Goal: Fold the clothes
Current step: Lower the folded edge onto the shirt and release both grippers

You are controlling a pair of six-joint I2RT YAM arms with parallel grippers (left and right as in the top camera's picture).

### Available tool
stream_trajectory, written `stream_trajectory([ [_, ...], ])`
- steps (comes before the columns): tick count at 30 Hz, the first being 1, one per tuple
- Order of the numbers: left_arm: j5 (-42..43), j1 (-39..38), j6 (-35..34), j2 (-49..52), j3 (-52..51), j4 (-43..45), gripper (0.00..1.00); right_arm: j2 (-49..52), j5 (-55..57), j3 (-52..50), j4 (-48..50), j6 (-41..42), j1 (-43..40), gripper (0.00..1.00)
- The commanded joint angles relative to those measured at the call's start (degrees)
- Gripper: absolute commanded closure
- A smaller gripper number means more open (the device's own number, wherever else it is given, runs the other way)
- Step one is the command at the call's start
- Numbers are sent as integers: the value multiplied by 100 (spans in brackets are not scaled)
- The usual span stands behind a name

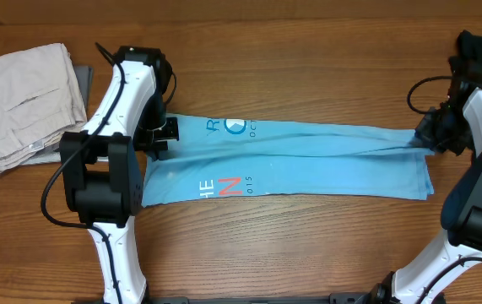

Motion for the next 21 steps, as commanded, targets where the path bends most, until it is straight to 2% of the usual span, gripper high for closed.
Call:
stream_trajectory([
  [1,-76,-50,-120,-142,-319,92,96,-48,105,-146,52,52,-44,96],
  [8,-74,-39,-151,-142,-894,645,96,-46,107,-345,205,52,-44,96],
  [11,-74,-39,-166,-142,-1102,828,93,-46,105,-358,205,52,-44,96],
  [16,-76,-68,-164,-142,-1318,1032,96,-46,107,-398,166,55,-44,96],
  [18,-76,-70,-164,-142,-1333,1058,84,-46,131,-455,212,55,-44,96],
  [19,-79,-70,-160,-142,-1331,1051,83,-46,190,-494,251,55,-44,96],
  [20,-83,-70,-138,-142,-1331,1034,82,-46,262,-535,286,59,-44,87],
  [21,-83,-66,-131,-142,-1331,999,80,-46,308,-575,323,59,-44,66],
])
